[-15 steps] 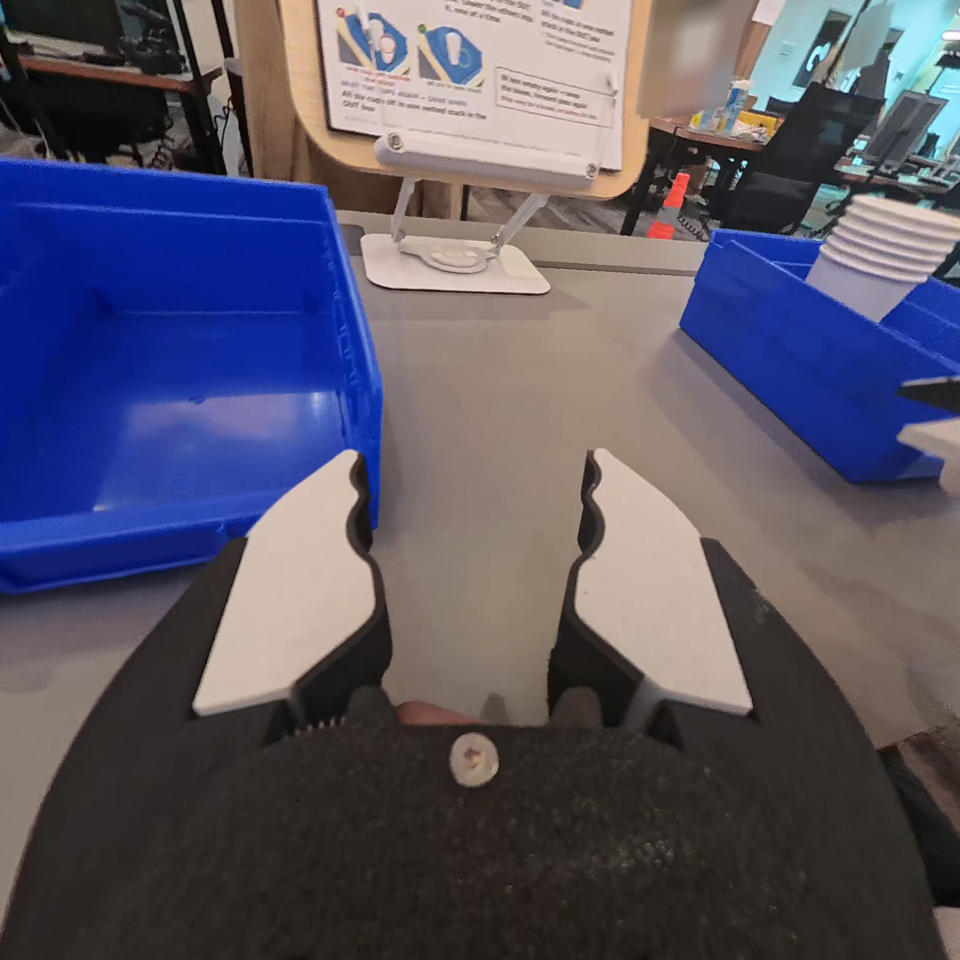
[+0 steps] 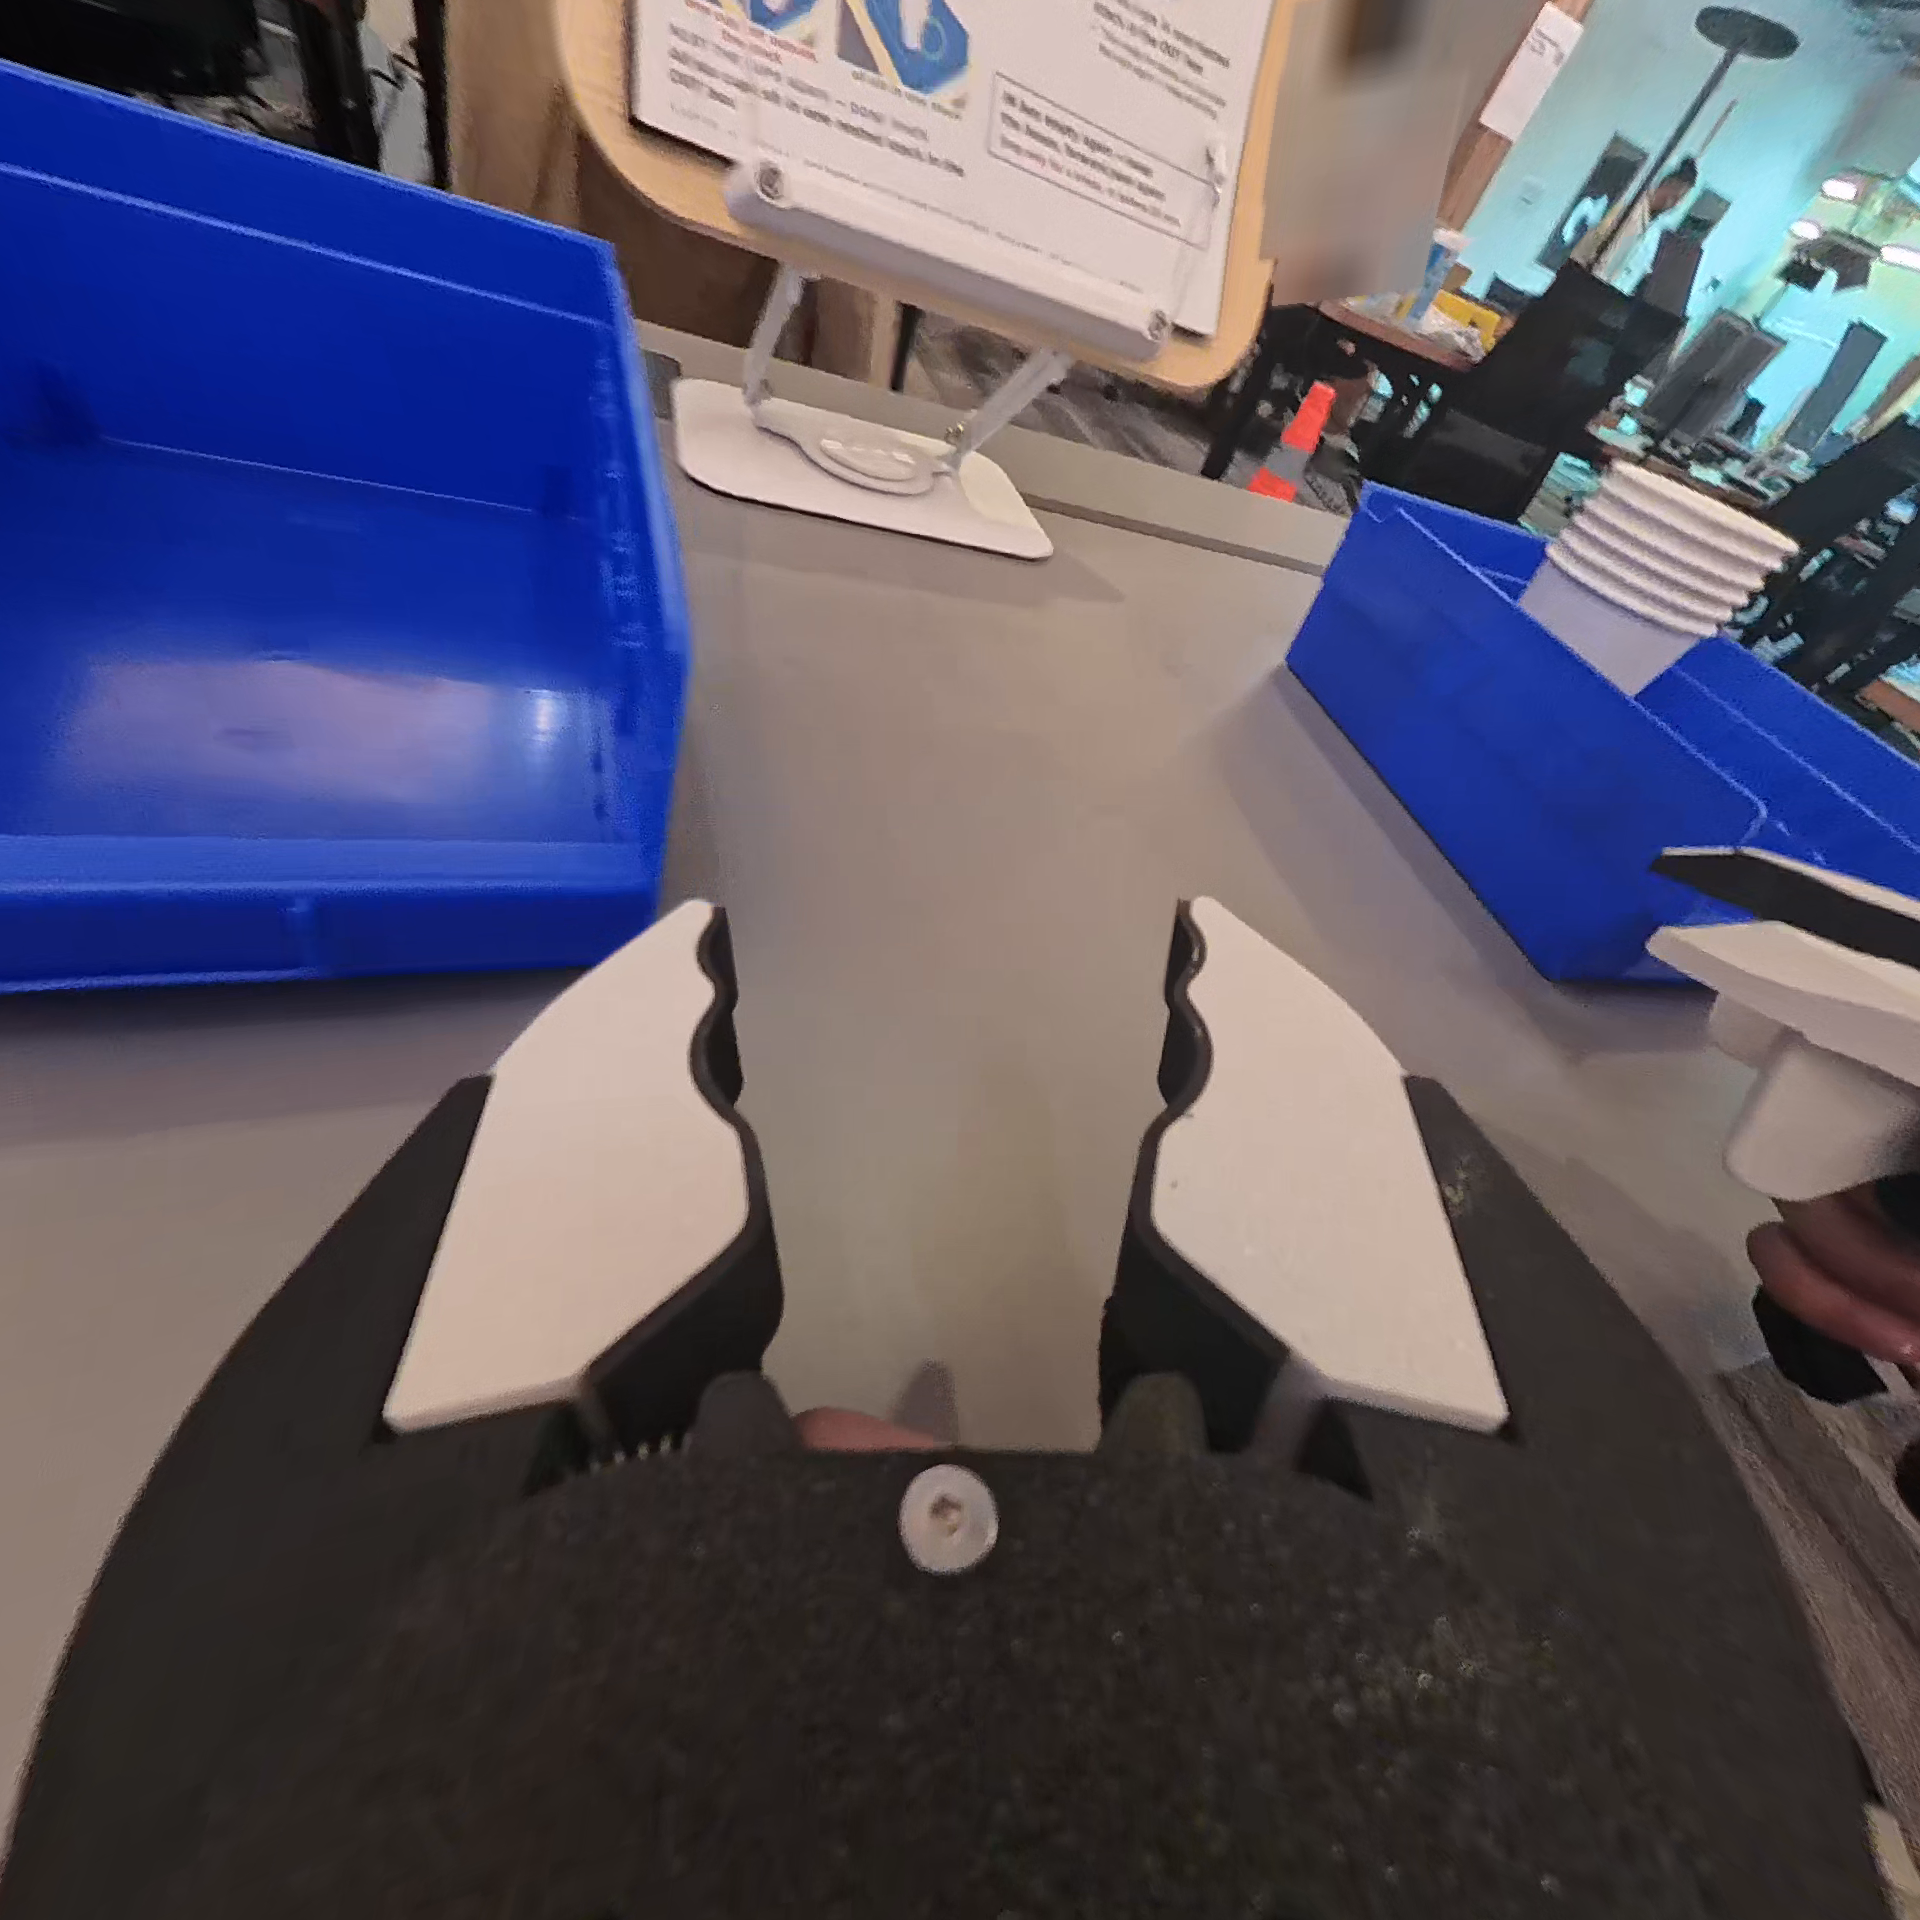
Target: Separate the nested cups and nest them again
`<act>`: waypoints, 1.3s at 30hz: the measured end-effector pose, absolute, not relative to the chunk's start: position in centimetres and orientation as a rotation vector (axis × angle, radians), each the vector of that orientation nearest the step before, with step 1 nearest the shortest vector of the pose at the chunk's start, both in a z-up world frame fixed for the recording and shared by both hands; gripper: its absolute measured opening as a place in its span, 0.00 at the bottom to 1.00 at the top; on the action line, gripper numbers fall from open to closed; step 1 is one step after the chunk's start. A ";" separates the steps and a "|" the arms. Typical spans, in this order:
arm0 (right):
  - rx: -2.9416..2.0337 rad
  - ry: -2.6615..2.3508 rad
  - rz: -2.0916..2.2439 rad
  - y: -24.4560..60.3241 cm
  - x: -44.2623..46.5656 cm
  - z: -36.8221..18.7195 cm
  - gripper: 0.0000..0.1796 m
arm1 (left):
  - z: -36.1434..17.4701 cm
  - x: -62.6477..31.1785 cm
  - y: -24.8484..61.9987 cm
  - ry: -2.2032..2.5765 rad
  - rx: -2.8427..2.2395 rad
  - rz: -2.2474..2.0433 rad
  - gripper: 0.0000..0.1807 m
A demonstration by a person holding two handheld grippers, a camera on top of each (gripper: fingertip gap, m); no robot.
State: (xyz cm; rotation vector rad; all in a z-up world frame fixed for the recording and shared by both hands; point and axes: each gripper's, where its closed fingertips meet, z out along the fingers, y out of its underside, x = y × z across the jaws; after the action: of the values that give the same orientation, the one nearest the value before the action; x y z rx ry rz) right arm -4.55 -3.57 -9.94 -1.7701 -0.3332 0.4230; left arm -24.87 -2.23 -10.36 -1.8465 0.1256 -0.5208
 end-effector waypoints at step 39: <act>-1.928 0.494 0.212 3.0 22.9 -14.4 0.31 | -14.7 7.4 6.9 0.495 -2.130 -0.593 0.08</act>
State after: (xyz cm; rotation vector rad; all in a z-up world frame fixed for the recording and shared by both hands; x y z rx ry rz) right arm 22.90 2.98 -14.40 -1.9282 0.4944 0.2116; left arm 7.40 6.86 -14.73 -2.1296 0.4951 -0.5926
